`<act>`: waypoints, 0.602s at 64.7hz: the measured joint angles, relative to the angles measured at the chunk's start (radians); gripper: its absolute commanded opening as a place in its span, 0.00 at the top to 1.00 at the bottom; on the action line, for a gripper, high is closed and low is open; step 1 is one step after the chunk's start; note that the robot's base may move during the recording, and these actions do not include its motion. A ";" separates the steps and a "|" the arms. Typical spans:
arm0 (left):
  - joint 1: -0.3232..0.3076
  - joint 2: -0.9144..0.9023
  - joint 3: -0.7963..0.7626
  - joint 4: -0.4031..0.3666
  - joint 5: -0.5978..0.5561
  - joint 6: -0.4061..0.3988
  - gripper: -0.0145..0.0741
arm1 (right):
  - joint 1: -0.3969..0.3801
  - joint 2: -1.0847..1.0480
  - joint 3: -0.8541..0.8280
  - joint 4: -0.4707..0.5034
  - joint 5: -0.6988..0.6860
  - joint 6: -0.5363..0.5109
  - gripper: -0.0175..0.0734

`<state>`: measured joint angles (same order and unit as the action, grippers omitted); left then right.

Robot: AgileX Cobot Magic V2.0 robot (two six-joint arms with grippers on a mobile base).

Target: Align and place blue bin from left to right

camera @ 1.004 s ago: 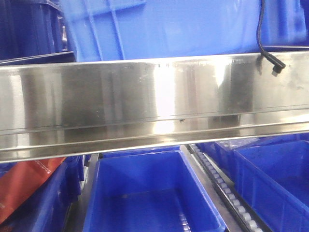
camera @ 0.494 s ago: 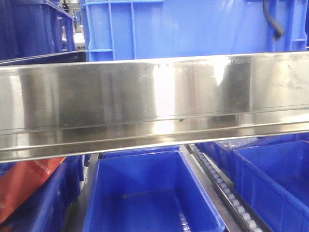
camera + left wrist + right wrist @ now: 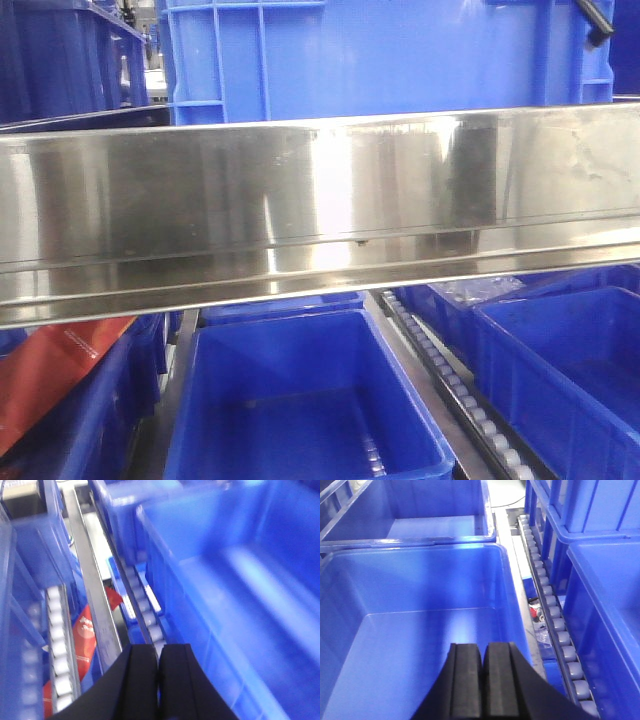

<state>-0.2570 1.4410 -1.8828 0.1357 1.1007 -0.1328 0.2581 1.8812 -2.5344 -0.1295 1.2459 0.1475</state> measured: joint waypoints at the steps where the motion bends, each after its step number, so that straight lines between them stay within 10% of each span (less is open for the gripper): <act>1: 0.000 -0.010 0.019 -0.003 -0.014 0.000 0.83 | 0.000 0.000 0.000 0.000 0.000 0.000 0.90; 39: 0.000 -0.488 0.612 -0.025 -0.457 0.000 0.83 | 0.066 -0.260 0.608 -0.072 -0.449 0.000 0.90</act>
<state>-0.2570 0.9526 -1.2704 0.1107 0.6435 -0.1328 0.3244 1.6214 -1.9268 -0.2013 0.7965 0.1475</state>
